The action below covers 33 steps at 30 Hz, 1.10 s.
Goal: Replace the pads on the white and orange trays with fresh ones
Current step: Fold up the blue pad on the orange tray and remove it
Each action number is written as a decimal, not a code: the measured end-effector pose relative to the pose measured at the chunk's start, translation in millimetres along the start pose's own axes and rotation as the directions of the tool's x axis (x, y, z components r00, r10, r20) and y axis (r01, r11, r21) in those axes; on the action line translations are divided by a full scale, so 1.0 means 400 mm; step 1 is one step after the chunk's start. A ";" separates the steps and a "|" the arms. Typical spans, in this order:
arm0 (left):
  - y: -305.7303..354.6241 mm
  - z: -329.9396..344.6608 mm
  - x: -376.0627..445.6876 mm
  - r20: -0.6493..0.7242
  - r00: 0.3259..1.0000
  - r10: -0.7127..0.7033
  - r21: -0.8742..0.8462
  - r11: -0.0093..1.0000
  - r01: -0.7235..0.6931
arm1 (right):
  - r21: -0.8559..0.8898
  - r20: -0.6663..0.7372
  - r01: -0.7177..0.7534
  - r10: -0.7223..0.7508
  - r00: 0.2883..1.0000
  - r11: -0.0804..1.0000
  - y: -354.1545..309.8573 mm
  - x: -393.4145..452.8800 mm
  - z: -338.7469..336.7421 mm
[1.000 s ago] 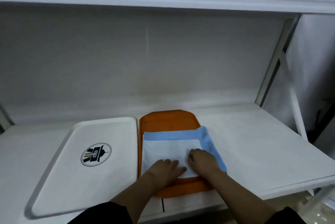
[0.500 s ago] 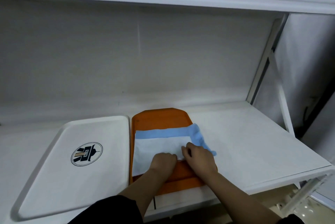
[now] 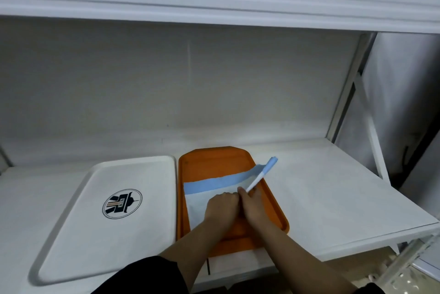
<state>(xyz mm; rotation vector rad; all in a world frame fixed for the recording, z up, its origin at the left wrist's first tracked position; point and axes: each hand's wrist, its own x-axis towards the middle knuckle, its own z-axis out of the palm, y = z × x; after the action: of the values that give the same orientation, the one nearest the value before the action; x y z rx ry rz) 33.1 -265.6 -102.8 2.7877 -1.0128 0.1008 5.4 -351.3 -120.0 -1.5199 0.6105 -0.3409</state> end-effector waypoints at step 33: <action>-0.294 -0.178 -0.042 0.234 0.948 -0.217 -0.971 -0.109 0.214 | 0.099 0.179 0.518 -0.527 0.831 0.850 -0.296 -0.064 -0.104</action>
<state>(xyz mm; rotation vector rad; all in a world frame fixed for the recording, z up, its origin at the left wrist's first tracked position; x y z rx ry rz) 95.3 -153.3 -51.3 1.3497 -0.2193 -0.5210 -19.5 -376.1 3.3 -1.6380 0.0098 -0.6077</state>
